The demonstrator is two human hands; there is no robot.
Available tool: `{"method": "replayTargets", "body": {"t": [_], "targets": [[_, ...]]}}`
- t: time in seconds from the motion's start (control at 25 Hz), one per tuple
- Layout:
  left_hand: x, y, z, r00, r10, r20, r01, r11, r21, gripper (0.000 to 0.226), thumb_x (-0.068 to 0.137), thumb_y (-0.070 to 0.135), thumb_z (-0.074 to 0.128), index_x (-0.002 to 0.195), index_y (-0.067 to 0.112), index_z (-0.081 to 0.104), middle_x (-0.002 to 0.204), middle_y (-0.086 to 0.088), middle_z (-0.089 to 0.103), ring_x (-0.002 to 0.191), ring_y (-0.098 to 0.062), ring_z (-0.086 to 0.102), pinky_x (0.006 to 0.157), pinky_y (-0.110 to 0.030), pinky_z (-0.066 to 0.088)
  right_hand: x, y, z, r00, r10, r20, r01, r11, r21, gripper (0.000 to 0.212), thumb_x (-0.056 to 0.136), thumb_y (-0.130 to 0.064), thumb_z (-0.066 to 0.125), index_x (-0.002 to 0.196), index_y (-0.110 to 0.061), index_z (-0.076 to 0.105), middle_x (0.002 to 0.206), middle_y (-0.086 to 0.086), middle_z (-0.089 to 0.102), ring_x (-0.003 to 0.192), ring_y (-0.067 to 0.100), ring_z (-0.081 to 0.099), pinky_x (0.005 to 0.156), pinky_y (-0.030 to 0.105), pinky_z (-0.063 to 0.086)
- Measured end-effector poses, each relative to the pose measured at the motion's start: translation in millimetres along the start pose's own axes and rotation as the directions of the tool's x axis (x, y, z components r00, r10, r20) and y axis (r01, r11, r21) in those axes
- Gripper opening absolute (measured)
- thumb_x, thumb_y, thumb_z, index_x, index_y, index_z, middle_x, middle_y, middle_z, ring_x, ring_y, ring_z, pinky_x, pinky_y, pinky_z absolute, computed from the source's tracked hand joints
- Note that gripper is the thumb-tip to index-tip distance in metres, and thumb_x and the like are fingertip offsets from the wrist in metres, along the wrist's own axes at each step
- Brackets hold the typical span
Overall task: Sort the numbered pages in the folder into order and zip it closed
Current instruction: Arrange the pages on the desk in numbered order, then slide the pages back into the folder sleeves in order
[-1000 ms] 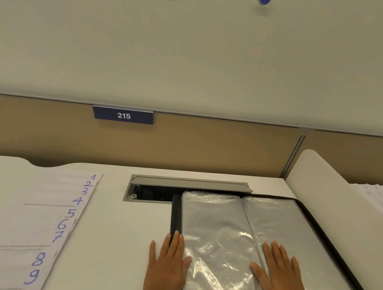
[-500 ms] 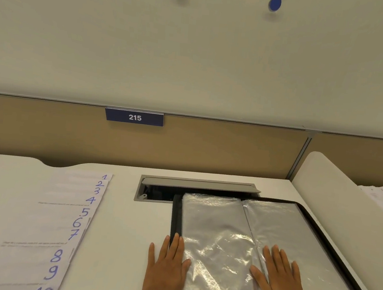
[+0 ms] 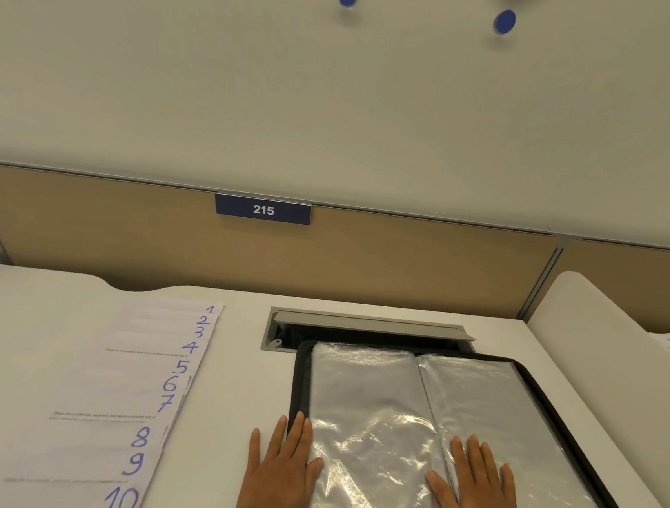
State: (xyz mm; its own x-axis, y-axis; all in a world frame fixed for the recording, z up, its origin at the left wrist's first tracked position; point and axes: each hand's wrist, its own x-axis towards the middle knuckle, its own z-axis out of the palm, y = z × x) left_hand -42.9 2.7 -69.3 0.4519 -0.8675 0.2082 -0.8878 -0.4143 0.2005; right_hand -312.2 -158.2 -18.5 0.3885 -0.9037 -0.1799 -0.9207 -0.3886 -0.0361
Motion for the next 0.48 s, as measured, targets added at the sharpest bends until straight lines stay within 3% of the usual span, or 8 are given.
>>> {"method": "replayTargets", "body": {"t": [0.08, 0.28, 0.48], "targets": [[-3.2, -8.9, -0.6, 1.000, 0.004, -0.012, -0.004, 1.000, 0.003, 0.064, 0.104, 0.054, 0.015, 0.137, 0.019, 0.059, 0.146, 0.003, 0.054, 0.152, -0.013, -0.001, 0.114, -0.048, 0.006, -3.4, -7.0, 3.3, 1.000, -0.001, -0.007, 0.001, 1.000, 0.012, 0.128, 0.048, -0.088, -0.040, 0.158, -0.029, -0.012, 0.167, 0.001, -0.015, 0.154, 0.020, -0.014, 0.124, 0.046, -0.008], [-10.8, -24.1, -8.5, 0.999, 0.015, 0.043, -0.014, 1.000, -0.017, 0.068, 0.105, 0.053, 0.013, 0.133, 0.019, 0.065, 0.142, 0.002, 0.058, 0.137, -0.019, 0.034, 0.114, -0.047, 0.005, -12.2, -23.3, 7.4, 1.000, -0.003, -0.018, 0.004, 1.000, 0.017, 0.125, 0.050, -0.088, -0.039, 0.158, -0.029, -0.012, 0.167, 0.001, -0.015, 0.154, 0.020, -0.014, 0.124, 0.047, -0.008], [-19.1, -43.3, -12.9, 1.000, 0.013, 0.022, -0.013, 1.000, 0.019, 0.071, 0.104, 0.054, 0.012, 0.132, 0.017, 0.066, 0.141, 0.000, 0.059, 0.133, -0.019, 0.038, 0.114, -0.048, 0.005, -20.8, -42.2, 10.6, 1.000, -0.005, -0.027, 0.006, 1.000, 0.021, 0.124, 0.051, -0.087, -0.039, 0.158, -0.029, -0.011, 0.167, 0.001, -0.015, 0.154, 0.020, -0.014, 0.124, 0.047, -0.008]]}}
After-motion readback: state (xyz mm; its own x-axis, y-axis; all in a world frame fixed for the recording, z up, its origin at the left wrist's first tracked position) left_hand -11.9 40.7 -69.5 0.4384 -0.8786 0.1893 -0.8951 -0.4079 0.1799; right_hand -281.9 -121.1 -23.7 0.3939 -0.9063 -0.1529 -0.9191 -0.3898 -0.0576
